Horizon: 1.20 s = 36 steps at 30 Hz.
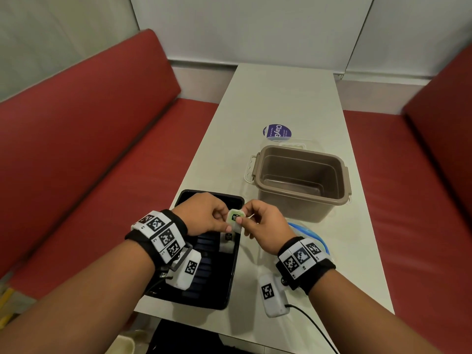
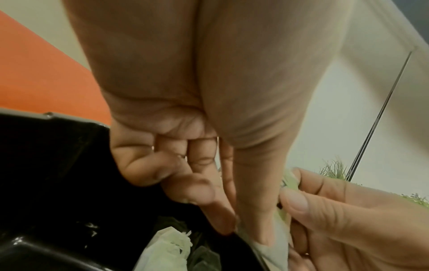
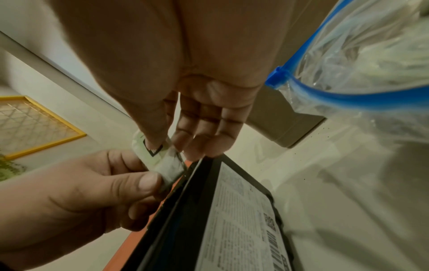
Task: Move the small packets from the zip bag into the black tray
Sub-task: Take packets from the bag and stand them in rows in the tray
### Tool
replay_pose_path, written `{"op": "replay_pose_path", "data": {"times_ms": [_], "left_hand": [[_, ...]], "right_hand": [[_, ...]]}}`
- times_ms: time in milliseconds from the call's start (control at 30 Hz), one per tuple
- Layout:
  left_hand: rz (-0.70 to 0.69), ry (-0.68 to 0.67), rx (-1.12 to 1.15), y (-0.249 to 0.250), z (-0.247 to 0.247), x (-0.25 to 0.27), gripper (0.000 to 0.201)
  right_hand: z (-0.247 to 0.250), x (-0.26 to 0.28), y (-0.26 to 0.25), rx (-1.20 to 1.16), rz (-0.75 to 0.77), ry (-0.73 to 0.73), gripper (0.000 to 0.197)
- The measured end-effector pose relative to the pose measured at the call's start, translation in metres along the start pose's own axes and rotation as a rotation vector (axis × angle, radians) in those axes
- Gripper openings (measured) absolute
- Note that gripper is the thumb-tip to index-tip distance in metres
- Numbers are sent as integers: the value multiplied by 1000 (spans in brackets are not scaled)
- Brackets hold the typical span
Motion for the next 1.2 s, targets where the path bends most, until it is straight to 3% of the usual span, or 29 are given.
{"op": "replay_pose_path", "data": {"times_ms": [167,300,467,533,667,833,1000,1200], "left_hand": [[130,-19,-95,-16,-1,-4,18],[263,-188,-250,-28,-14,-11,23],[323,-383,-387,-23,-37,-21,30],[363,-426,-443,-23,-45,-26,24],[413,-418,-529,-27,-57,-34,29],[420,-439,-336,-33,-64,-32,23],[377,-381,-431,-31,-66,-36,34],[387,-317,-451,-25,-64,-40,33]], "right_hand": [[-5,-1,5,50,-44,-8,20],[-5,0,12,80,-127,-41,27],[-5,4,17,109,-158,-77,24],[-4,4,18,79,-172,-87,27],[-7,6,20,0,-191,-119,44],[-10,4,23,-33,-211,-112,27],[-11,4,23,-63,-221,-118,26],[-8,4,21,-59,-217,-133,28]]}}
Point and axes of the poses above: each hand's wrist, its own x-axis away from the middle knuckle, its own z-axis out of the back of the hand, y = z × x, the point moved 2 cm from there along -x, towards the middle knuckle, and after that the axes turned 7 degrees about -x, right-handed, at the moved point
